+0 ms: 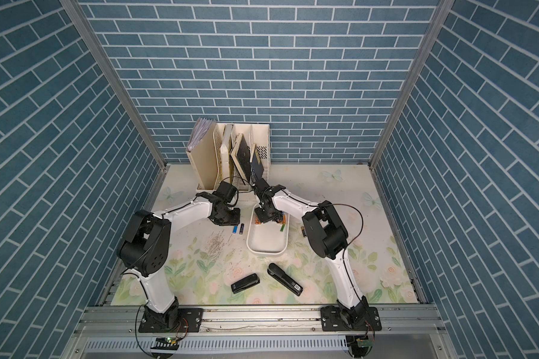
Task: Take the batteries out of the storage box
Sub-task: Pick up the battery from the storage box.
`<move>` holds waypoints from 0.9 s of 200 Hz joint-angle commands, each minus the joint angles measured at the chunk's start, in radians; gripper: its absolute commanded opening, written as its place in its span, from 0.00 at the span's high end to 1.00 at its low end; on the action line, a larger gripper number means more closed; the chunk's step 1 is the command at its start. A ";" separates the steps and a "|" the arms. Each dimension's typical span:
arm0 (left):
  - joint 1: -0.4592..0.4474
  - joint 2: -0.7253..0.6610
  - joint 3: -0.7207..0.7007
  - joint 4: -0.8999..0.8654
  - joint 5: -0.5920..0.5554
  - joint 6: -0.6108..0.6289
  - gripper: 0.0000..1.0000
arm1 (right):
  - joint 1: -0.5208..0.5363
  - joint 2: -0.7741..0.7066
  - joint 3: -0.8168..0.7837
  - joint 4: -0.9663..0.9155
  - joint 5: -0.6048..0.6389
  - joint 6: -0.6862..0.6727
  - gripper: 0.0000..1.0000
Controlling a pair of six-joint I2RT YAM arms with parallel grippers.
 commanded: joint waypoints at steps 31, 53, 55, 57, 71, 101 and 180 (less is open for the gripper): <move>-0.002 -0.028 -0.004 -0.021 -0.002 -0.001 0.59 | 0.007 -0.008 -0.033 -0.035 -0.010 -0.012 0.77; -0.002 -0.027 -0.003 -0.020 -0.002 -0.001 0.59 | 0.005 -0.006 -0.040 -0.032 -0.013 -0.012 0.76; -0.002 -0.026 -0.003 -0.020 -0.001 -0.001 0.59 | 0.006 -0.007 -0.041 -0.032 -0.011 -0.013 0.76; -0.002 -0.026 -0.003 -0.020 -0.001 -0.001 0.59 | 0.006 -0.007 -0.042 -0.032 -0.010 -0.013 0.76; -0.001 -0.026 -0.004 -0.019 0.000 -0.001 0.59 | 0.007 -0.007 -0.044 -0.032 -0.005 -0.014 0.74; -0.002 -0.029 -0.001 -0.020 0.000 -0.002 0.59 | 0.005 0.002 -0.047 -0.026 -0.009 -0.013 0.76; -0.002 -0.034 0.003 -0.023 0.001 -0.002 0.59 | 0.006 -0.036 -0.065 -0.021 -0.038 0.004 0.83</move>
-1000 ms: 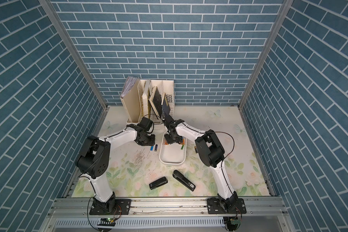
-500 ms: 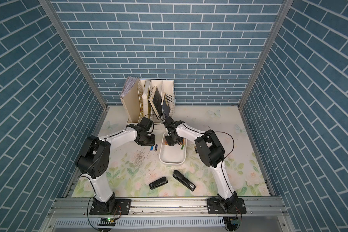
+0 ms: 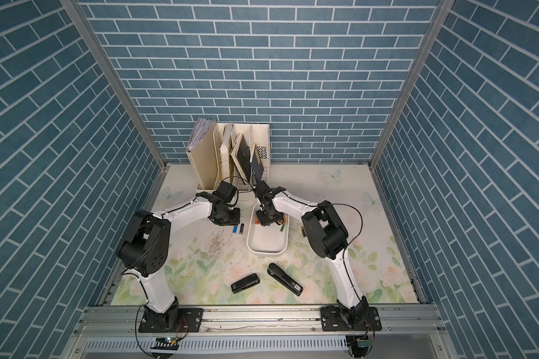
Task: Take the batteries out of the storage box
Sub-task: Pick up the battery from the storage box.
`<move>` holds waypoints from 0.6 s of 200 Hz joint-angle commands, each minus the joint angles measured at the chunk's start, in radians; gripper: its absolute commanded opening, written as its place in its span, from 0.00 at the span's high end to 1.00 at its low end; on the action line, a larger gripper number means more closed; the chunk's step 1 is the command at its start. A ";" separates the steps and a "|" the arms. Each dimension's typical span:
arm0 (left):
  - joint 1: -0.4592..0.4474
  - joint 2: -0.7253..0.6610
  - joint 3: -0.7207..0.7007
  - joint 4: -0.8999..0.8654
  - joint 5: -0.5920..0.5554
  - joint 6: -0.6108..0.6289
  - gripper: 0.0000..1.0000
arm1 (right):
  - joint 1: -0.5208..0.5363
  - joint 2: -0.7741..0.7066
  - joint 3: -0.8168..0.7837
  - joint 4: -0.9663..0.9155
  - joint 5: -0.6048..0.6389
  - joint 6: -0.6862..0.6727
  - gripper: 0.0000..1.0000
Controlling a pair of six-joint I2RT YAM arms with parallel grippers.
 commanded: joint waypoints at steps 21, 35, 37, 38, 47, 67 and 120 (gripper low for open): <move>-0.002 -0.031 0.006 -0.026 0.001 -0.003 0.59 | 0.006 -0.053 -0.038 -0.020 -0.029 0.016 0.84; -0.002 -0.035 0.010 -0.030 0.000 -0.004 0.59 | 0.006 -0.069 -0.043 -0.018 -0.029 0.021 0.83; -0.002 -0.036 0.011 -0.029 0.001 -0.004 0.59 | 0.007 -0.072 -0.044 -0.017 -0.029 0.022 0.84; -0.002 -0.035 0.011 -0.029 0.001 -0.004 0.59 | 0.005 -0.073 -0.045 -0.017 -0.029 0.023 0.84; -0.002 -0.034 0.014 -0.031 -0.002 -0.002 0.59 | 0.007 -0.086 -0.047 -0.016 -0.029 0.027 0.83; -0.002 -0.034 0.019 -0.031 0.001 -0.003 0.59 | 0.004 -0.110 -0.049 -0.017 -0.058 0.033 0.83; -0.002 -0.031 0.022 -0.034 0.003 -0.003 0.59 | -0.008 -0.176 -0.042 -0.038 -0.069 0.041 0.83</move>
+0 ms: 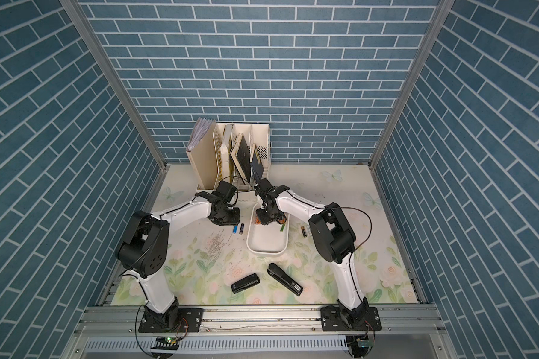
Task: Take the batteries out of the storage box
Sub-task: Pick up the battery from the storage box, then place the battery at the center of the board.
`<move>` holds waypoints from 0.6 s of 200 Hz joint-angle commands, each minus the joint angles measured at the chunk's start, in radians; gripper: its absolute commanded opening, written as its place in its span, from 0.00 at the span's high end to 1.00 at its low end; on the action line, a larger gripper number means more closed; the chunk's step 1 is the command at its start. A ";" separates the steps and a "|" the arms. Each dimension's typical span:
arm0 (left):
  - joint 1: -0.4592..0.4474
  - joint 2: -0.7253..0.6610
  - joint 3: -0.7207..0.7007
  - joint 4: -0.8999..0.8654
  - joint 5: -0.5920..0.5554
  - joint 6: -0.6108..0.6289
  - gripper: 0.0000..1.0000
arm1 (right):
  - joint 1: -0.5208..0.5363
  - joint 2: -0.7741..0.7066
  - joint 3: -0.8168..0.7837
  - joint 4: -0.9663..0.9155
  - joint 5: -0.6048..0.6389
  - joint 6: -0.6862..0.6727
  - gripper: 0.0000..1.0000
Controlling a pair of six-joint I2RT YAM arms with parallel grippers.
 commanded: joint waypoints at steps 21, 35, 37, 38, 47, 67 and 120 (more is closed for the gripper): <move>-0.002 -0.020 0.022 -0.023 0.002 -0.002 0.59 | -0.023 -0.088 0.013 -0.054 -0.024 0.029 0.83; -0.002 -0.021 0.023 -0.023 0.003 -0.003 0.59 | -0.037 -0.105 0.015 -0.065 -0.021 0.023 0.83; -0.002 -0.021 0.022 -0.023 0.003 -0.003 0.59 | -0.040 -0.108 0.015 -0.067 -0.021 0.023 0.83; -0.002 -0.021 0.022 -0.023 0.003 -0.003 0.59 | -0.041 -0.109 0.015 -0.068 -0.021 0.022 0.83; -0.002 -0.020 0.022 -0.023 0.003 -0.003 0.59 | -0.052 -0.121 0.013 -0.076 -0.019 0.019 0.83; -0.002 -0.021 0.021 -0.023 0.003 -0.004 0.59 | -0.081 -0.154 0.001 -0.092 -0.015 0.010 0.84; -0.002 -0.012 0.028 -0.020 0.009 -0.004 0.59 | -0.186 -0.265 -0.086 -0.110 0.004 -0.012 0.84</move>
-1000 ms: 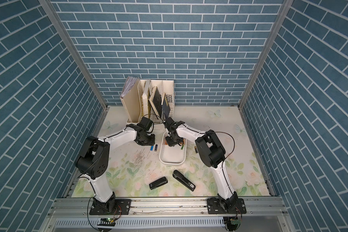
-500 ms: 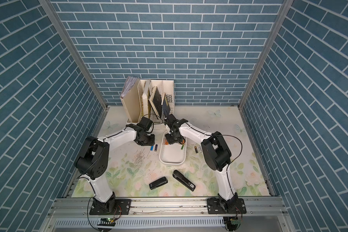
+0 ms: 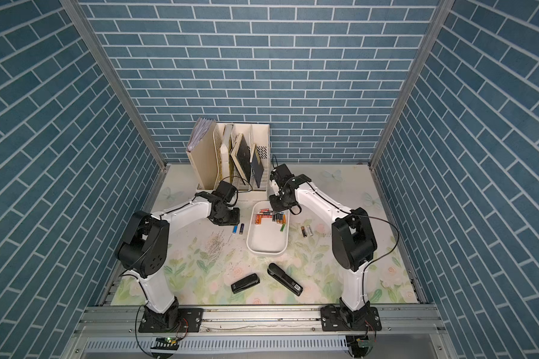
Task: Take the batteries out of the storage box
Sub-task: Place the battery at the center of the board.
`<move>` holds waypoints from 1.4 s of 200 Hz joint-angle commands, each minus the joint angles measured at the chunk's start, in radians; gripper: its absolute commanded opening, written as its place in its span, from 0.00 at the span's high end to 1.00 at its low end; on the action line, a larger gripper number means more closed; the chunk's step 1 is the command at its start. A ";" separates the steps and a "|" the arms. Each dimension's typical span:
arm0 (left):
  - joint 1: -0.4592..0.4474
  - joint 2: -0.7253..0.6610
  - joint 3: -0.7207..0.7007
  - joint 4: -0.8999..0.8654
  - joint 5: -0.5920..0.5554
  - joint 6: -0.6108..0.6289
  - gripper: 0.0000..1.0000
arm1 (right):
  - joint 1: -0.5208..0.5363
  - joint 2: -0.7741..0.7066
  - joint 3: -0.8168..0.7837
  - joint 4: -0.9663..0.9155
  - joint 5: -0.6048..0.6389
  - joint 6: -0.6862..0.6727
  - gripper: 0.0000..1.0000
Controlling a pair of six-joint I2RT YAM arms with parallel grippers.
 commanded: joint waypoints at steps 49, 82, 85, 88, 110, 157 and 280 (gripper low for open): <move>-0.002 -0.003 0.041 -0.024 0.009 0.000 0.59 | -0.153 -0.171 -0.235 -0.028 0.055 -0.054 0.84; -0.002 0.003 0.047 -0.025 0.012 -0.001 0.59 | -0.217 -0.207 -0.365 0.007 0.070 -0.077 0.84; -0.002 0.004 0.048 -0.025 0.012 -0.001 0.59 | -0.222 -0.209 -0.375 0.012 0.069 -0.079 0.84; -0.002 0.005 0.048 -0.026 0.012 -0.001 0.59 | -0.226 -0.211 -0.385 0.015 0.069 -0.080 0.84; -0.002 0.009 0.054 -0.028 0.014 -0.003 0.59 | -0.252 -0.212 -0.438 0.046 0.066 -0.089 0.84; -0.002 0.015 0.060 -0.033 0.011 -0.004 0.59 | -0.268 -0.164 -0.473 0.090 0.067 -0.105 0.84; -0.002 0.015 0.055 -0.037 0.007 -0.004 0.59 | -0.289 -0.089 -0.472 0.127 0.074 -0.114 0.84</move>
